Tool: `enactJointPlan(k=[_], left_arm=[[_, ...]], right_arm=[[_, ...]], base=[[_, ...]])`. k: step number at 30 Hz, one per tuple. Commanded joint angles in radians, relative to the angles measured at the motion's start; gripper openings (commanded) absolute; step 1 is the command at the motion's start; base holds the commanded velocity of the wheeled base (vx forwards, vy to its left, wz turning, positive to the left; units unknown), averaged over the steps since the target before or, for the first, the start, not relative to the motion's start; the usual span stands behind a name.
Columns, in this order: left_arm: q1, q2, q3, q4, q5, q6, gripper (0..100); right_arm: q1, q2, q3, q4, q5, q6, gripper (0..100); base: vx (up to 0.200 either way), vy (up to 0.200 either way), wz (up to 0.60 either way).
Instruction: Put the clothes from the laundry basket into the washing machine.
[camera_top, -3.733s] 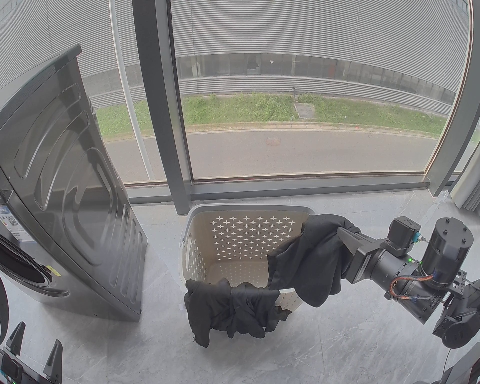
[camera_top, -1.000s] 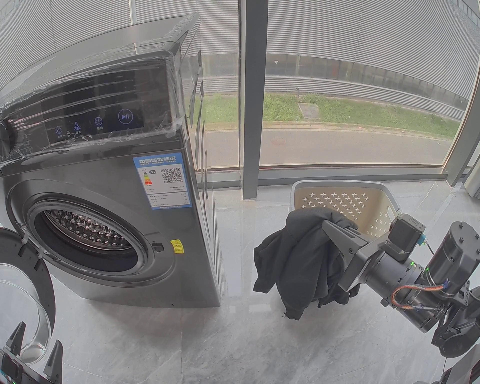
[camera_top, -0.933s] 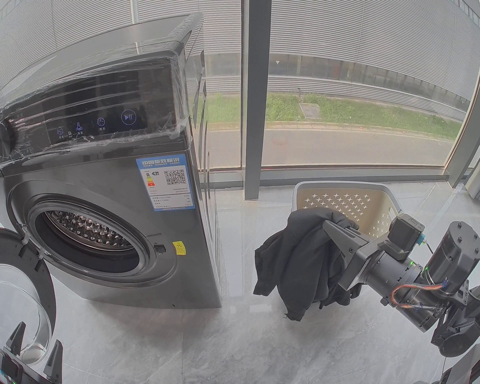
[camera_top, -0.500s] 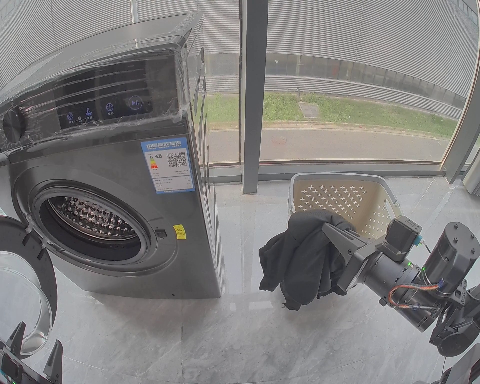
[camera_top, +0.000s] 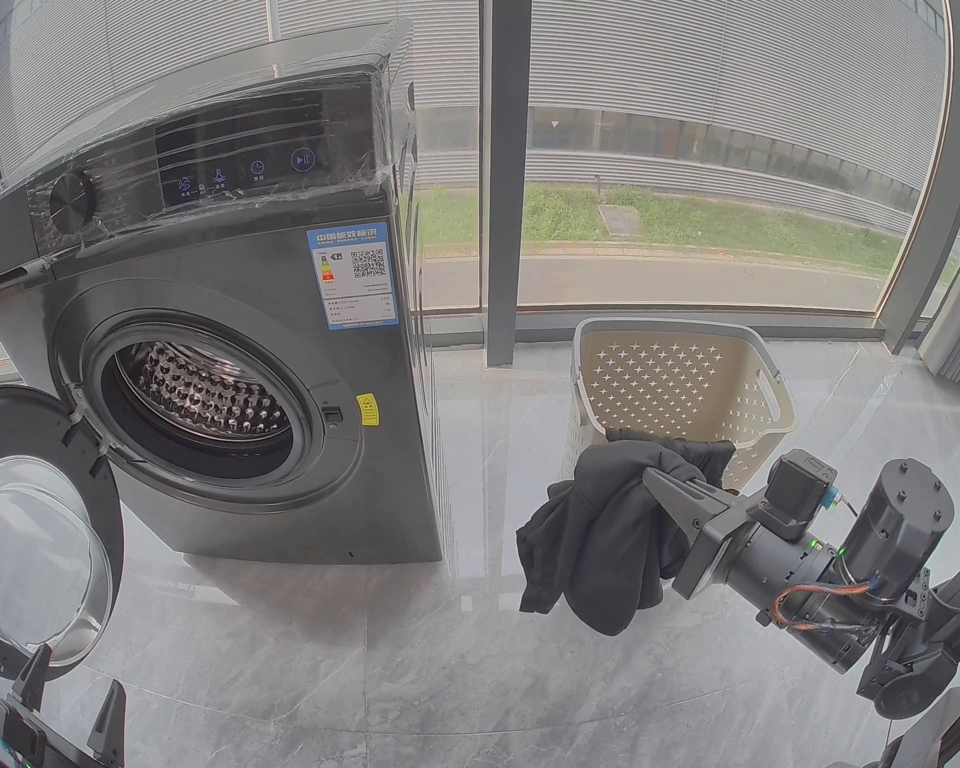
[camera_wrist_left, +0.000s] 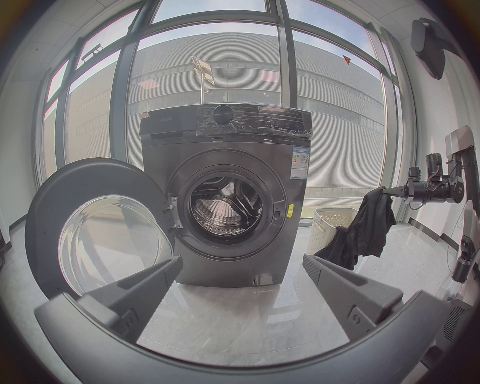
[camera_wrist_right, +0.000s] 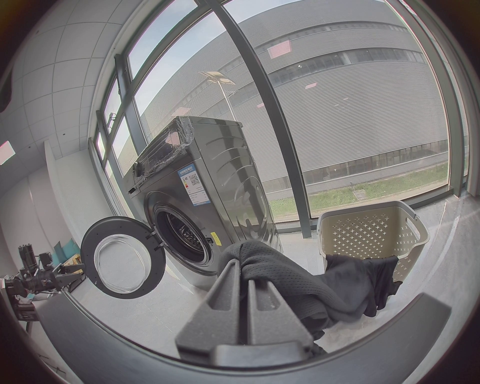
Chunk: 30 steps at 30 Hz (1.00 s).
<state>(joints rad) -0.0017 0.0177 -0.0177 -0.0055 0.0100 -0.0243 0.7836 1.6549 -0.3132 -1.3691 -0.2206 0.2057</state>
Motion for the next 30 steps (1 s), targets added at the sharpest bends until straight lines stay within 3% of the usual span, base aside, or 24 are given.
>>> enactJointPlan(k=[1, 28, 30], left_arm=[[0.0, -0.015, 0.015, -0.001, 0.001, 0.0, 100], [0.0, -0.015, 0.015, -0.001, -0.001, 0.0, 100], [0.0, -0.015, 0.015, -0.001, -0.001, 0.0, 100]], right_arm=[[0.0, 0.005, 0.0, -0.002, 0.0, 0.0, 0], [0.005, 0.013, 0.0, -0.01, 0.0, 0.0, 0], [0.005, 0.017, -0.001, -0.011, -0.002, 0.0, 0]], base=[[0.0, 0.2, 0.0], [0.0, 0.2, 0.0], [0.0, 0.0, 0.0]])
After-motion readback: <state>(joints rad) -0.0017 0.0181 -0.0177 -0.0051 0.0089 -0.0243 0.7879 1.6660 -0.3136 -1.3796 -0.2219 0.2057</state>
